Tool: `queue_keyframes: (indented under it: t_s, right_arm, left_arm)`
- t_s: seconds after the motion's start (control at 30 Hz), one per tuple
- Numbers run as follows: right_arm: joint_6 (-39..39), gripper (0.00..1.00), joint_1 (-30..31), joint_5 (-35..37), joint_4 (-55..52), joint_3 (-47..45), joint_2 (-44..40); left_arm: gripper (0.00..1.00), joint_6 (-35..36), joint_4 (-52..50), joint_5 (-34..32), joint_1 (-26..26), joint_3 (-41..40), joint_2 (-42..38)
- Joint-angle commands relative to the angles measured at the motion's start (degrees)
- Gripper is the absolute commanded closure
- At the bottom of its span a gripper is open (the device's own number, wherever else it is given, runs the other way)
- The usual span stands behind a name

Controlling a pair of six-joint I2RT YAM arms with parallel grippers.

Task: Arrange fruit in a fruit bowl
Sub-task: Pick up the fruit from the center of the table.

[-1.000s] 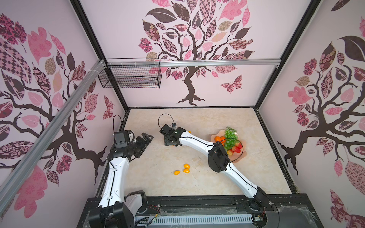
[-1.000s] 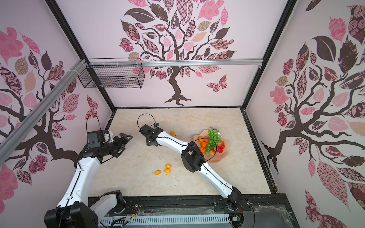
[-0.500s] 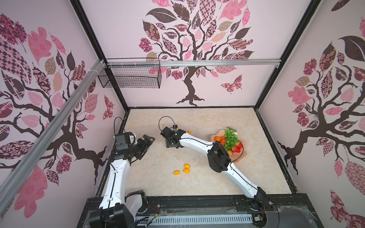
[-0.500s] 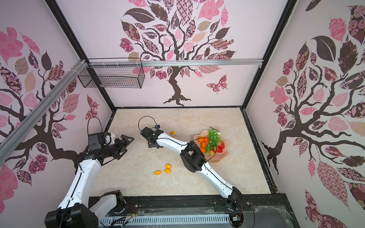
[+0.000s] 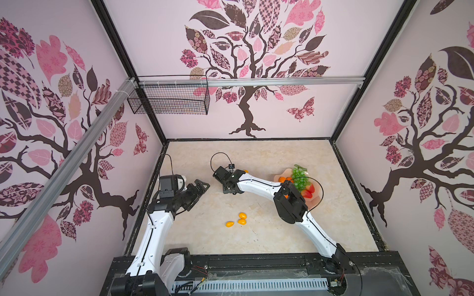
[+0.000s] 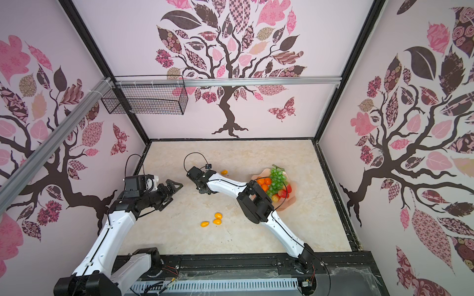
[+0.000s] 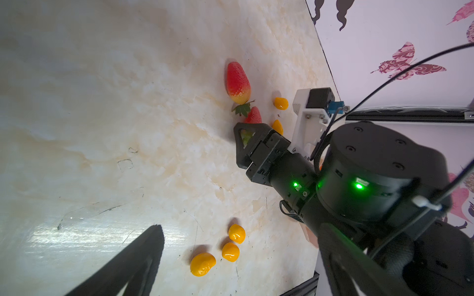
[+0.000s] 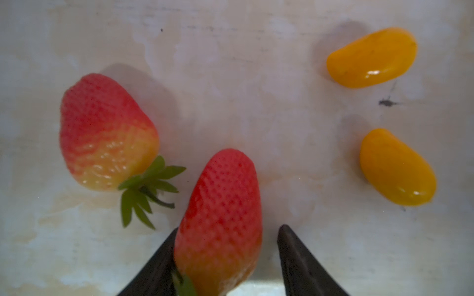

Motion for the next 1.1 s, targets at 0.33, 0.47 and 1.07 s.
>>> queue_keyframes:
  t_s: [0.33,0.47,1.07]
  right_arm:
    - [0.9,0.61,-1.5,-7.5,4.2,-10.2,-5.2]
    - [0.2,0.64,-2.4,-8.8,5.6,-12.2,-5.7]
    - [-3.9,0.71,-3.8,-12.9,12.2,-18.3,-7.3]
  left_arm:
    - [0.02,1.1,3.3,2.4,-1.3,-2.6,0.5]
    - [0.02,1.1,4.0,2.8,-2.4,-2.6,1.3]
    - [0.02,-2.6,9.0,-0.5,-10.1,-3.9,4.6]
